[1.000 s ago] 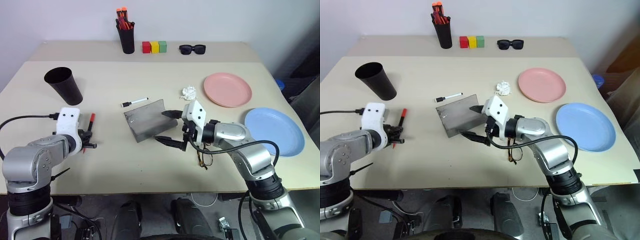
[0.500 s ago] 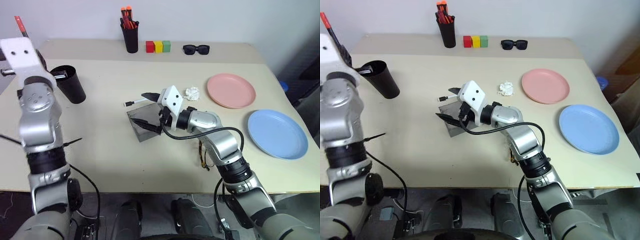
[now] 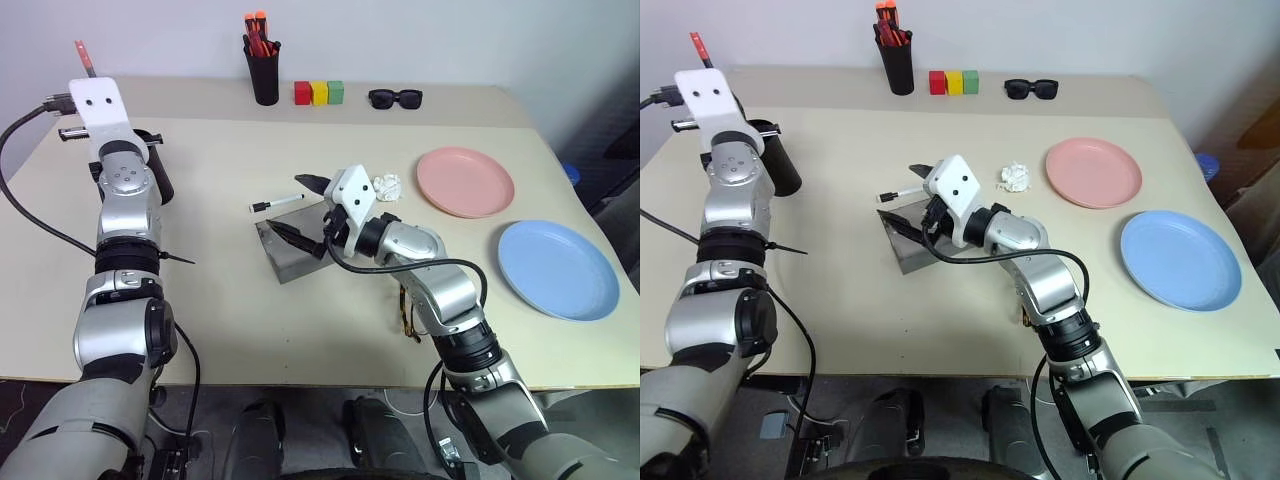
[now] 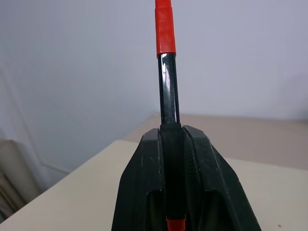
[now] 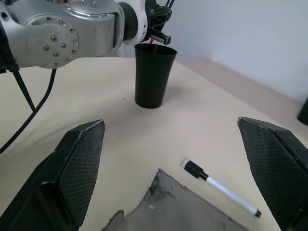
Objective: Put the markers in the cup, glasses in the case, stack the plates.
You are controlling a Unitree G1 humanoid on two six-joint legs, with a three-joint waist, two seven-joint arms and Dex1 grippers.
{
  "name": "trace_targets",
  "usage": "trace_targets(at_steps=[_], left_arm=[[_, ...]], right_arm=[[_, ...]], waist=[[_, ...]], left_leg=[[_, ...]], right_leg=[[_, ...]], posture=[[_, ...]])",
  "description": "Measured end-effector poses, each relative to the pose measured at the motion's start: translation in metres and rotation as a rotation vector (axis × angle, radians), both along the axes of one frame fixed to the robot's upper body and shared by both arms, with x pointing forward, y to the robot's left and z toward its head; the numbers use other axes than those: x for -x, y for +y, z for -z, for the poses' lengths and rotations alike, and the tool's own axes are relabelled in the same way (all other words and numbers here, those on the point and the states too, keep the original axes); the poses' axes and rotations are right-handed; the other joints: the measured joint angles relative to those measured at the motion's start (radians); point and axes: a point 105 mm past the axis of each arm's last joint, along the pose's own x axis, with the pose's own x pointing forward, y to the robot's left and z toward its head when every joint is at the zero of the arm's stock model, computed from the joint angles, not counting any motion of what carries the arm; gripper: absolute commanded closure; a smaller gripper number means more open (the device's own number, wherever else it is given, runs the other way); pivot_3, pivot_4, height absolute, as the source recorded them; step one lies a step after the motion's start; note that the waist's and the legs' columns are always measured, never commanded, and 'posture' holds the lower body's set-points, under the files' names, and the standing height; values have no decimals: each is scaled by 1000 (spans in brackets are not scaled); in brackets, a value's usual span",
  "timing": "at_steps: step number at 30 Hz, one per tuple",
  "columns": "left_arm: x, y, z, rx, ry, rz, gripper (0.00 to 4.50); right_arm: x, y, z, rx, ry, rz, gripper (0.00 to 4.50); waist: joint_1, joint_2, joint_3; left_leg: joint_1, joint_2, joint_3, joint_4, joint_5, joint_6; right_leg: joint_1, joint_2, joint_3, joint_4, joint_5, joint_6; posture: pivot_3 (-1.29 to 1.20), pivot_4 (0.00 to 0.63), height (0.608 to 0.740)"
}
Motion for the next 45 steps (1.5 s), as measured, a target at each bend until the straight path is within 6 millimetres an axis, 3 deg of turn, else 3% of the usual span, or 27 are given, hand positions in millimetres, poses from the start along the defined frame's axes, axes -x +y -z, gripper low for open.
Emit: trace_targets(at_steps=[3,4,7,17,20,24,26,28,30,31,37,40,45], left_arm=[[-3,-3,10,7,17,11,4481],[-4,-4,15,10,26,13,3735],[-5,-5,19,11,34,15,2598],[-3,-4,18,15,17,-5,2598],[-2,-9,4,16,-39,25,2598],[-2,-42,-32,-37,-111,251,2598],[-3,-77,-34,-130,-28,469,2055],[-7,-106,-19,-215,129,620,1229],[-10,-123,9,-283,324,708,202],[-10,-130,22,-309,402,742,45],[-8,-160,97,-299,806,975,45],[-7,-166,109,-282,909,1027,45],[-9,-172,113,-303,987,1054,45]], right_arm=[[2,-2,2,-2,5,8,0],[2,-2,2,0,8,9,0],[3,-3,2,2,8,13,0],[5,-6,6,11,27,23,0],[4,-6,7,14,27,25,0],[2,-17,8,48,25,48,0],[0,-34,5,64,13,82,0],[0,-49,6,85,16,113,0],[1,-61,9,103,25,136,0],[1,-66,10,111,32,144,0],[20,-93,21,177,76,168,0],[28,-99,26,198,106,170,0],[36,-100,26,200,113,175,0]], waist=[[0,0,0],[0,0,0],[1,0,0],[1,0,0],[1,0,0],[5,0,0],[7,0,0],[2,0,0],[-5,1,0],[-8,1,0],[0,1,1],[1,0,1],[-1,0,1]], left_leg=[[0,0,0,0,0,0],[0,0,0,0,0,0],[0,0,0,0,0,0],[0,0,0,0,0,0],[0,0,0,0,0,0],[-1,0,0,0,0,0],[-1,0,0,0,0,0],[0,0,0,1,0,0],[1,0,0,0,0,0],[1,0,0,0,0,0],[-1,0,-1,0,0,0],[-1,-1,-1,1,0,0],[-1,-1,-2,0,0,1]], right_leg=[[0,0,0,0,0,0],[0,0,0,0,0,0],[0,0,0,0,0,0],[0,0,0,0,0,0],[0,0,0,0,0,0],[0,0,0,0,0,0],[1,0,0,0,0,0],[1,0,0,0,0,0],[1,1,0,1,0,0],[0,1,0,1,0,0],[0,1,0,0,0,0],[0,1,1,-1,0,0],[0,1,1,-1,-1,0]], posture=[[0,150,722],[0,150,722],[0,150,722],[0,150,722],[0,150,722],[0,150,722],[0,150,722],[0,150,722],[0,150,722],[0,150,722],[0,150,722],[0,150,722],[0,150,722]])
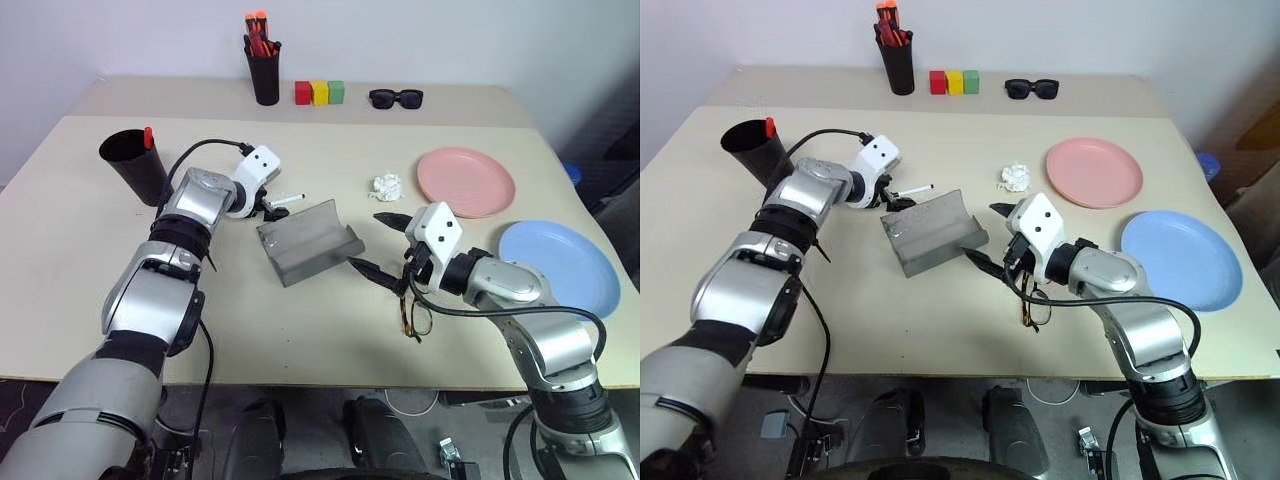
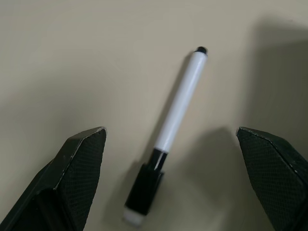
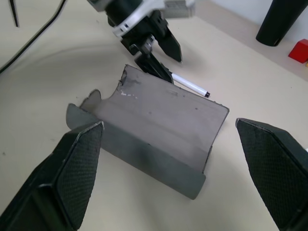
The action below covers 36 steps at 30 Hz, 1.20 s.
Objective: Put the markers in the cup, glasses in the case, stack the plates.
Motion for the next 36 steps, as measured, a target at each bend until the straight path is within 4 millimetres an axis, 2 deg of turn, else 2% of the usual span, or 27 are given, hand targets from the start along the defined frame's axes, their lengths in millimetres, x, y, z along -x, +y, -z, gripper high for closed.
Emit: trace_targets(at_steps=[3,6,13,18,21,24,27,29,32,34,36], left_arm=[[0,-1,3,-7,26,-5,45],[1,-3,3,-11,50,0,837],[2,-8,7,13,69,-3,4458],[-3,0,5,10,29,-63,4458],[-14,17,-8,24,-83,-157,4458],[-28,33,-41,91,-303,-268,4458],[-36,50,-94,175,-606,-405,4458],[-33,71,-126,238,-773,-527,4458],[-17,107,-174,273,-1018,-678,4458],[-4,133,-188,281,-1116,-780,4458],[2,148,-182,269,-1136,-845,4458]], right_arm=[[3,-1,2,-2,11,12,0],[7,0,3,-4,12,10,0],[6,-1,2,-4,9,16,0],[6,0,1,-4,5,12,0],[4,2,-3,-4,-9,1,0],[-2,9,-9,-17,-29,-19,0],[-12,24,-18,-49,-80,-29,0],[-23,36,-26,-64,-141,-5,0],[-40,54,-34,-94,-190,27,0],[-46,66,-33,-123,-178,36,0],[-49,74,-26,-135,-154,33,0]], waist=[[2,0,0],[2,0,0],[-1,0,0],[-1,0,0],[0,0,0],[3,-1,0],[5,-1,0],[-1,-1,0],[-2,-1,0],[0,0,0],[5,0,0]], left_leg=[[0,0,0,0,0,0],[0,0,0,0,0,0],[1,0,-1,0,0,0],[0,0,-1,0,0,0],[0,0,-1,0,0,0],[0,0,-1,0,0,0],[0,0,-1,0,0,0],[0,0,0,1,0,0],[0,1,1,0,0,0],[1,1,2,0,0,-1],[0,1,2,1,0,-1]], right_leg=[[0,0,0,0,0,0],[0,0,0,0,0,0],[1,0,0,1,0,0],[1,0,0,1,0,0],[0,0,0,1,0,0],[0,0,0,1,0,0],[0,0,0,1,0,0],[0,0,0,1,1,1],[-1,0,0,3,0,1],[-1,0,0,3,0,1],[-1,-1,0,3,0,1]], posture=[[0,150,722],[0,150,722],[0,150,722],[0,150,722],[0,150,722],[0,150,722],[0,150,722],[0,150,722],[0,150,722],[0,150,722],[0,150,722]])
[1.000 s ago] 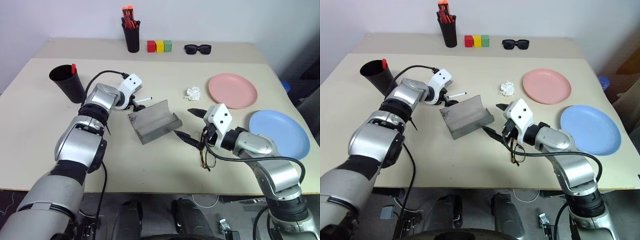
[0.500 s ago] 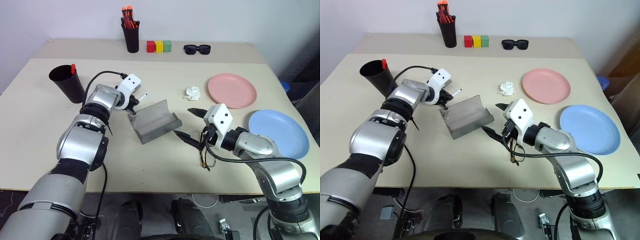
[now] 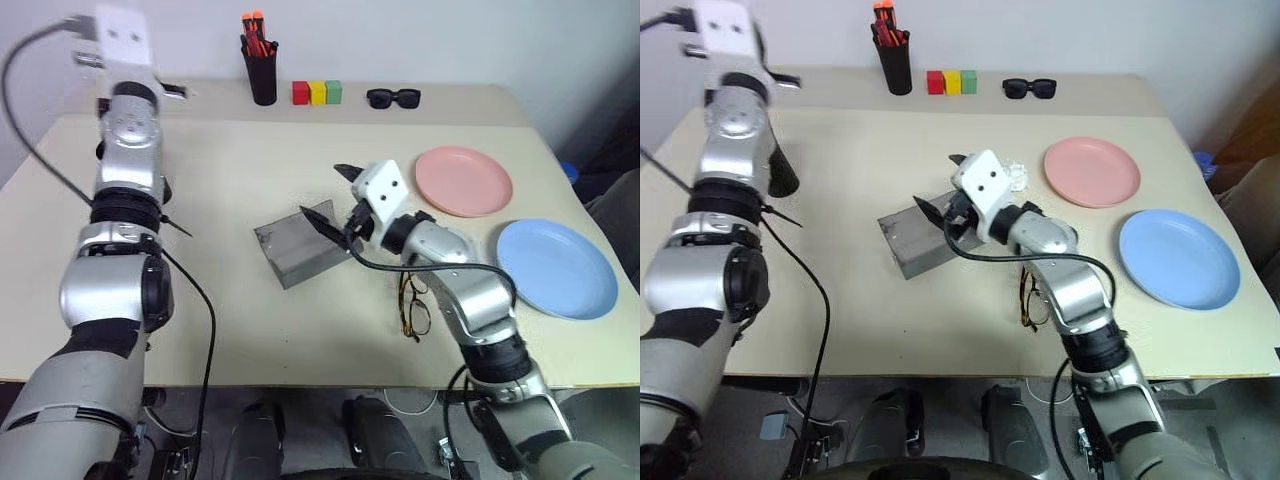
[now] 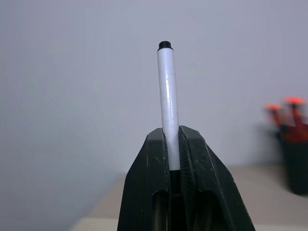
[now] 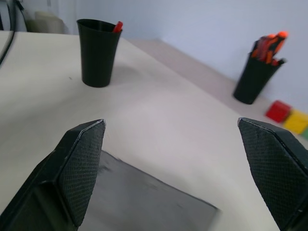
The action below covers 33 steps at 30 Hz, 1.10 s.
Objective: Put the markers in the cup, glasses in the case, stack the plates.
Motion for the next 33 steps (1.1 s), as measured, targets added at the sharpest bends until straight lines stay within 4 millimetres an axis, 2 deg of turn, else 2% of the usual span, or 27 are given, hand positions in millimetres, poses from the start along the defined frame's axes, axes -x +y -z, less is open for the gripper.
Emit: trace_targets(at_steps=[2,5,11,16,23,26,31,33], left_arm=[[5,16,20,24,25,-60,4458],[7,26,44,40,75,-103,4458],[12,25,41,40,46,-99,4458],[10,23,65,52,108,-94,4458],[10,24,68,61,113,-92,4458],[10,24,68,62,114,-94,3312],[10,25,70,63,117,-97,779],[11,25,70,62,115,-97,779]], right_arm=[[1,10,5,-11,17,-24,0],[3,15,6,-17,19,-48,0],[6,18,7,-22,18,-73,0],[7,20,5,-29,12,-79,0],[8,18,12,-34,33,-74,0],[8,18,13,-34,37,-74,0],[8,18,13,-34,40,-82,0],[9,18,13,-34,43,-86,0]], waist=[[2,0,0],[3,-2,0],[-2,-1,0],[-6,-1,0],[-3,-1,0],[-3,-1,0],[-4,-1,0],[-4,-1,0]], left_leg=[[0,0,0,1,0,0],[-1,0,0,2,0,0],[0,0,0,1,0,0],[0,0,0,1,0,0],[0,0,0,1,0,0],[0,0,0,1,0,0],[0,0,0,1,0,0],[0,0,0,1,0,0]], right_leg=[[0,0,0,0,0,0],[1,0,-1,0,0,0],[1,0,-1,0,0,0],[0,0,-1,1,0,0],[0,0,-1,1,0,0],[0,0,-1,1,0,0],[0,0,-1,1,0,0],[0,0,-1,1,0,0]], posture=[[0,150,722],[0,150,722],[0,150,722],[0,150,722],[0,150,722],[0,150,722],[0,150,722],[0,150,722]])
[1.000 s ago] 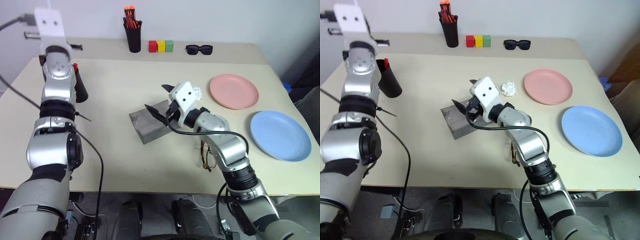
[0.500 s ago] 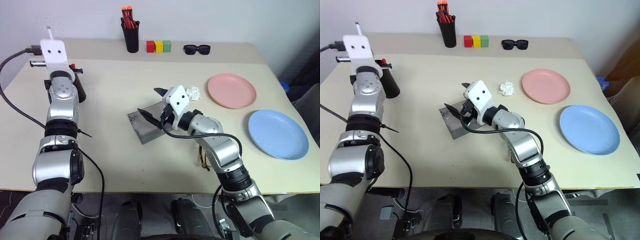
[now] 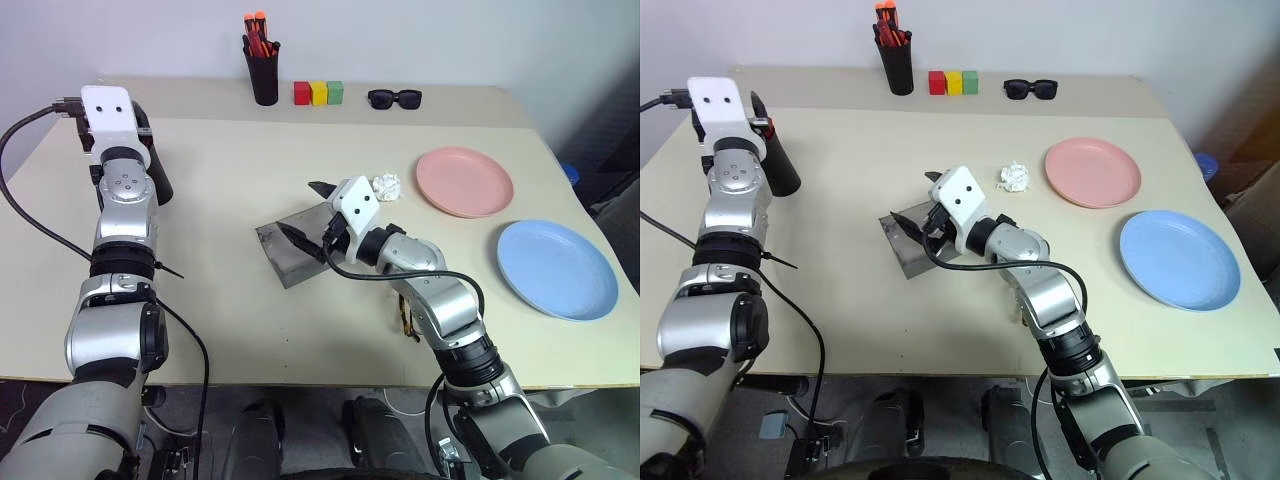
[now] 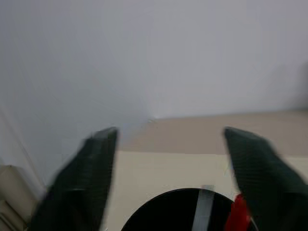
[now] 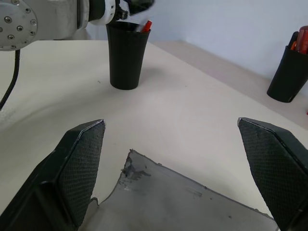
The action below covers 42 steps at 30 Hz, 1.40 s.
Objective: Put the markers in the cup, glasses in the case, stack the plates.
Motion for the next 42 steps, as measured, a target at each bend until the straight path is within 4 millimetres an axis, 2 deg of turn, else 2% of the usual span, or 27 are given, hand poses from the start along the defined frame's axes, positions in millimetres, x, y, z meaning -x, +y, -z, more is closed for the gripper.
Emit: trace_targets(at_steps=[6,8,11,12,16,18,20,23,30,33,40,42], left_arm=[[2,-4,-11,12,-42,33,779],[1,-22,-23,2,-61,157,779],[1,-62,-29,-54,-22,417,33],[5,-82,-26,-83,20,540,33],[25,-140,12,-181,239,879,33],[50,-167,43,-239,412,1068,33],[73,-185,73,-269,582,1212,33],[95,-201,100,-285,759,1327,33],[118,-209,129,-243,1008,1406,33],[123,-210,136,-222,1068,1422,896],[125,-217,140,-223,1085,1450,4436],[125,-218,140,-240,1078,1460,4436]], right_arm=[[1,-3,0,15,-1,-5,0],[2,-10,-1,42,-13,-10,0],[4,-29,-2,101,-25,-10,0],[6,-38,-2,129,-28,-13,0],[12,-69,4,230,-1,-15,0],[19,-91,9,299,25,-11,0],[22,-112,12,347,57,14,0],[23,-124,10,360,63,38,0],[30,-130,20,358,90,57,0],[34,-129,22,359,93,58,0],[42,-132,30,372,119,63,0],[43,-133,32,374,124,64,0]], waist=[[1,0,0],[5,0,0],[6,0,0],[3,0,0],[-5,2,0],[-8,2,0],[-7,2,0],[-6,2,0],[-1,2,0],[0,2,0],[1,2,0],[0,2,0]], left_leg=[[0,0,0,0,0,0],[0,0,0,0,0,0],[0,-1,0,0,0,0],[0,-1,0,0,0,0],[2,0,0,-1,0,0],[2,0,0,-2,0,0],[2,0,-1,-1,0,0],[2,0,-1,0,0,0],[2,0,-2,0,0,0],[2,0,-2,0,0,0],[2,-1,-2,0,0,0],[3,-1,-2,0,0,0]], right_leg=[[0,0,0,0,0,0],[0,0,0,-1,0,0],[1,-1,0,-1,0,0],[1,-1,0,-1,0,0],[1,0,1,-1,0,0],[1,1,1,-1,0,0],[1,1,1,-1,0,0],[1,1,2,0,0,0],[2,1,2,-1,-1,-1],[2,1,2,-1,-1,-1],[2,1,2,-1,-1,-1],[2,1,2,0,-1,-1]], posture=[[0,150,722],[0,150,722],[0,150,722],[0,150,722],[0,150,722],[0,150,722],[0,150,722],[0,150,722],[0,150,722],[0,150,722],[0,150,722],[0,150,722]])
